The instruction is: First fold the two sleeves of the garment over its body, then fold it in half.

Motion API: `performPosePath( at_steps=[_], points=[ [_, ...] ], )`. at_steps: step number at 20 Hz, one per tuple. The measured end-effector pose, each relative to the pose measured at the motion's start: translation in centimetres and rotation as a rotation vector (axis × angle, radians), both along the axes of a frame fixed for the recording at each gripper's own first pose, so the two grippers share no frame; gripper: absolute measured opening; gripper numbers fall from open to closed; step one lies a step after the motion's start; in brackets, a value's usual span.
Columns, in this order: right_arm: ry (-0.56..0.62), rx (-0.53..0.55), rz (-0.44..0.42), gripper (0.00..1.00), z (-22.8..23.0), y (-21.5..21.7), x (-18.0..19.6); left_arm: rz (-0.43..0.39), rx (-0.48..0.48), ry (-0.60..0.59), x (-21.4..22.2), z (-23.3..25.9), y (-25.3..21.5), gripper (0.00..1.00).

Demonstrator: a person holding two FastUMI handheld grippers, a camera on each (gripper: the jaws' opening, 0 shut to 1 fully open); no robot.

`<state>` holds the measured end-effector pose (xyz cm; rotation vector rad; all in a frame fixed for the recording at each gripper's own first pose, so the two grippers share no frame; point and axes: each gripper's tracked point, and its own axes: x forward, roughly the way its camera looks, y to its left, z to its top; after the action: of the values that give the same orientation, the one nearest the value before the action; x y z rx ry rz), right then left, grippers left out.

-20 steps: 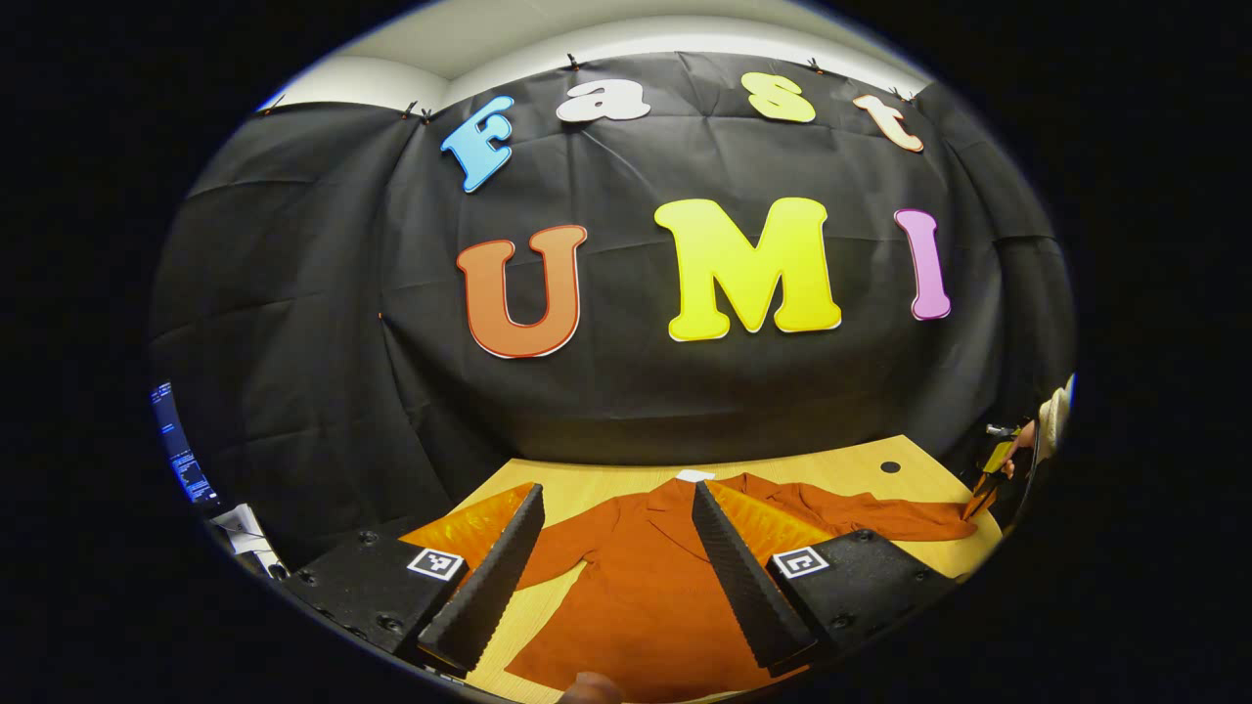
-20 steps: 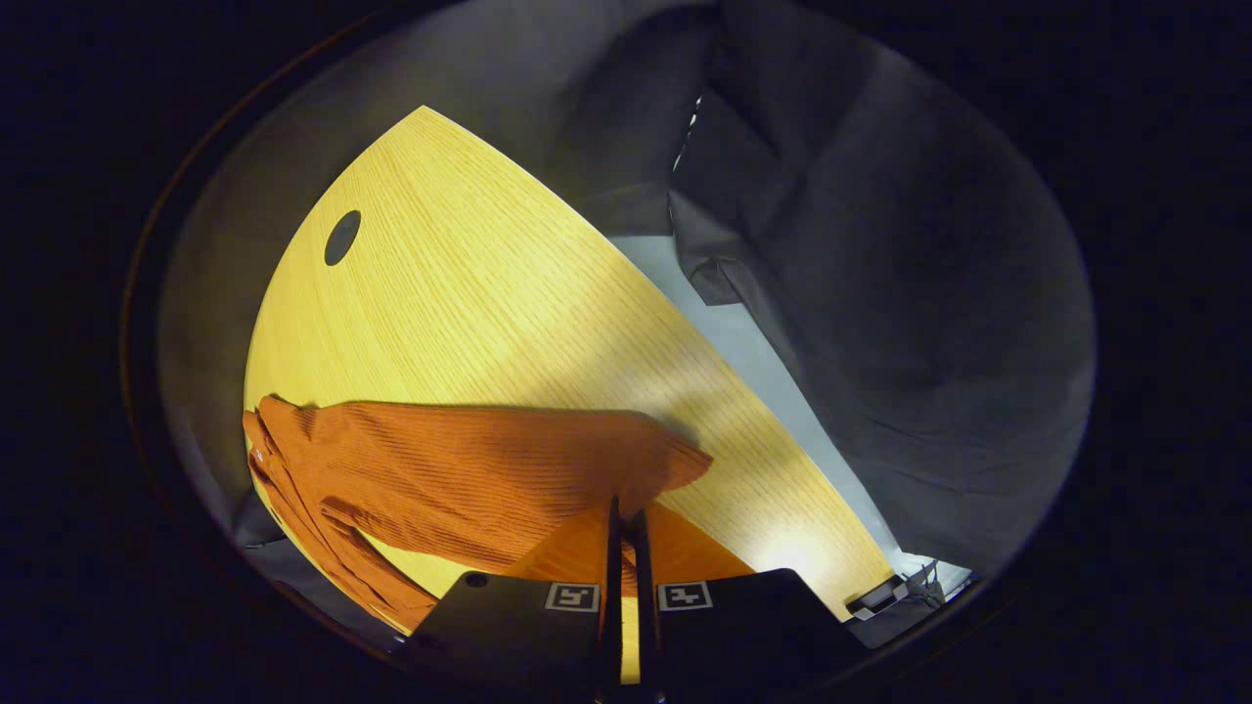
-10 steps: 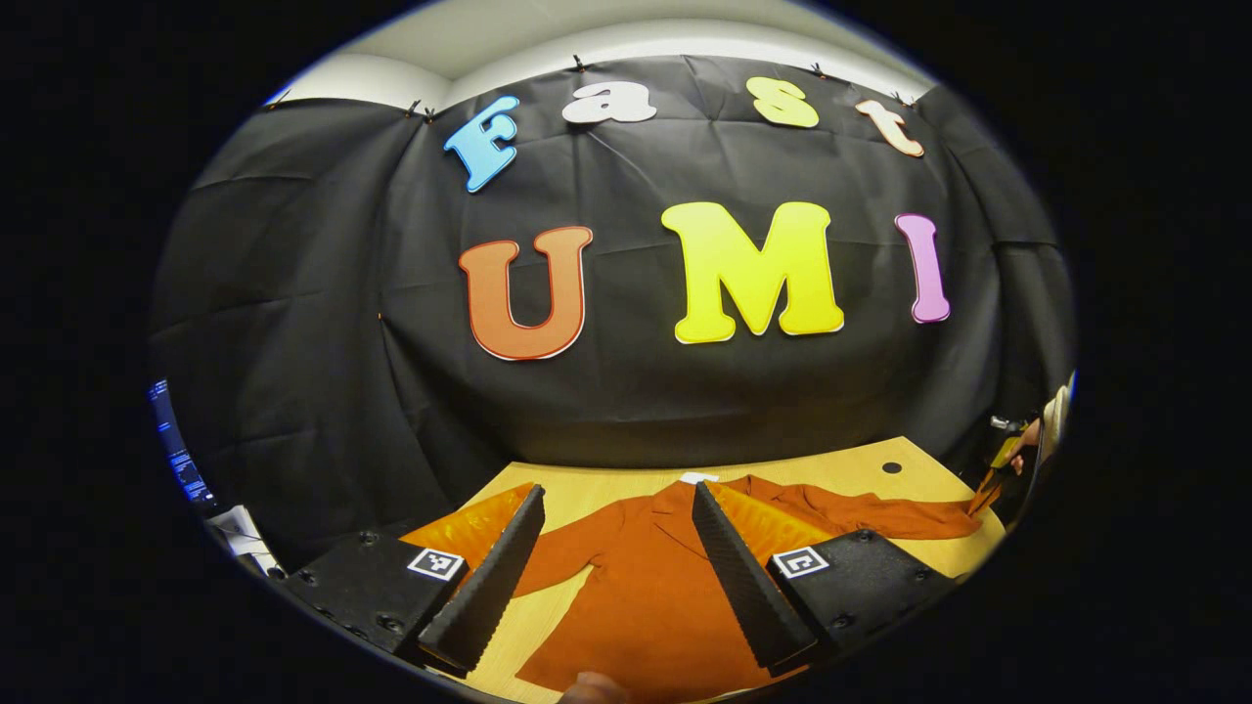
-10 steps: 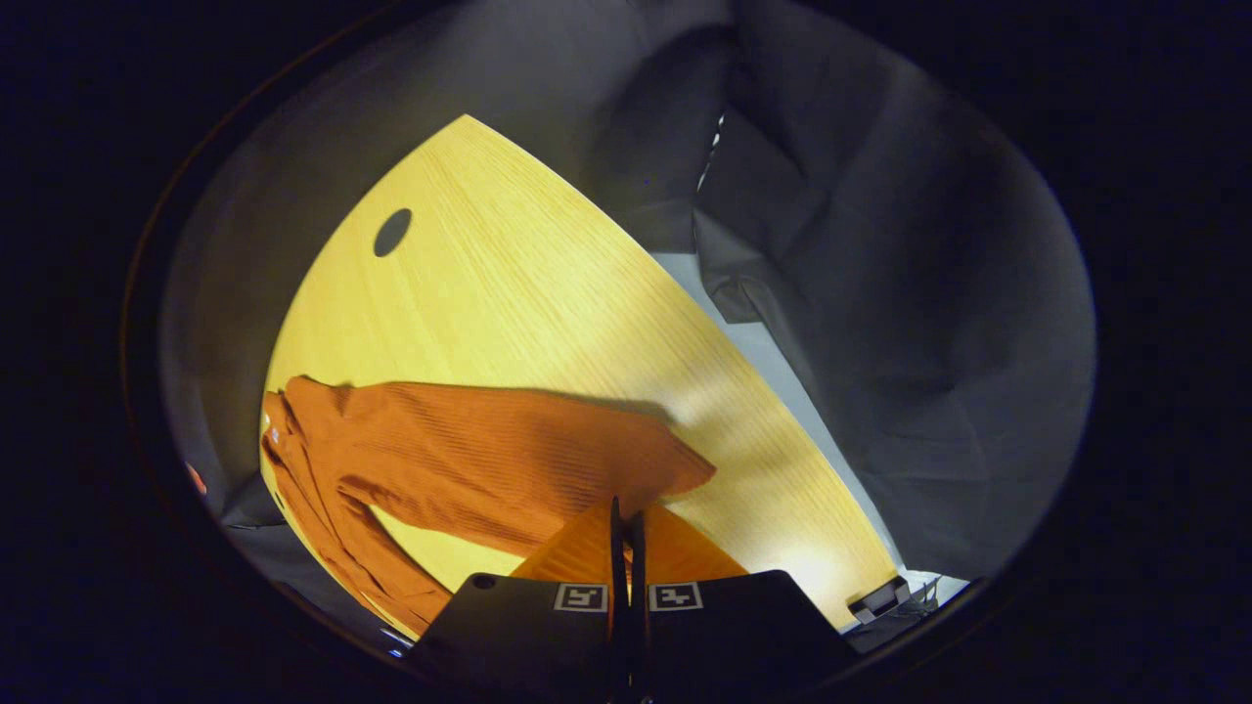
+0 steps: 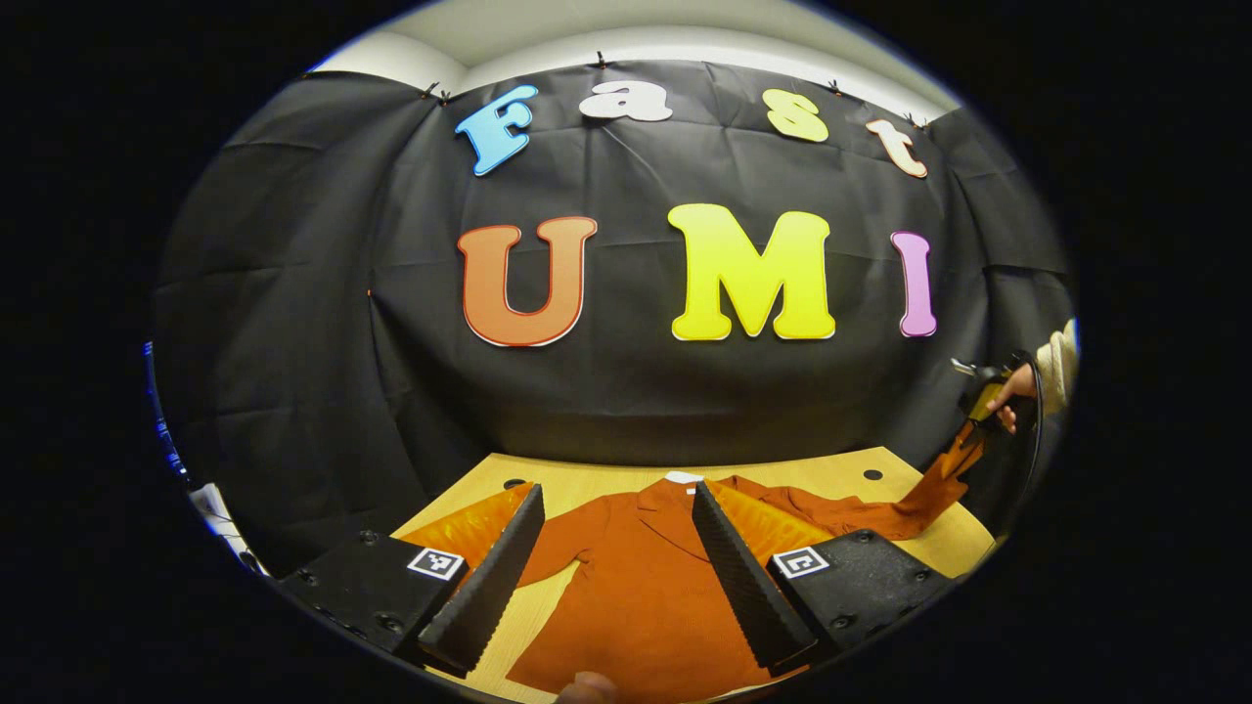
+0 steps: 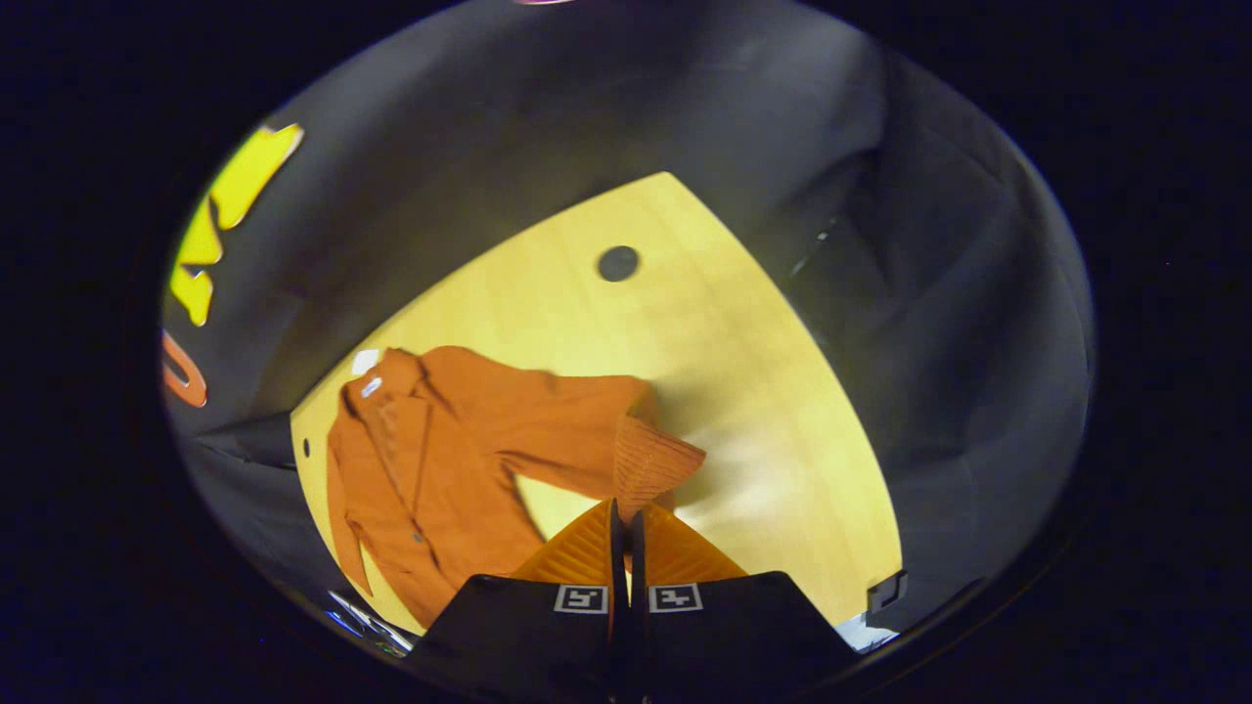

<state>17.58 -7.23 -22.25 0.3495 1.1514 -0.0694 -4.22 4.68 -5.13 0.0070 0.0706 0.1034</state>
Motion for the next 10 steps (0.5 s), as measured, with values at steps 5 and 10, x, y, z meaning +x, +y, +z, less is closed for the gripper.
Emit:
performPosePath(
  at_steps=[5, 10],
  points=[
    [-0.089, 0.075, 0.217, 0.0, 4.9, 17.0, 3.4, 0.002, -0.021, -0.004, -0.4, -0.6, 3.5, 0.98],
    [-0.088, 0.1, 0.448, 0.01, 2.4, 33.7, 3.8, 0.033, -0.024, 0.039, -1.1, -2.4, 7.5, 0.98]
  ],
)
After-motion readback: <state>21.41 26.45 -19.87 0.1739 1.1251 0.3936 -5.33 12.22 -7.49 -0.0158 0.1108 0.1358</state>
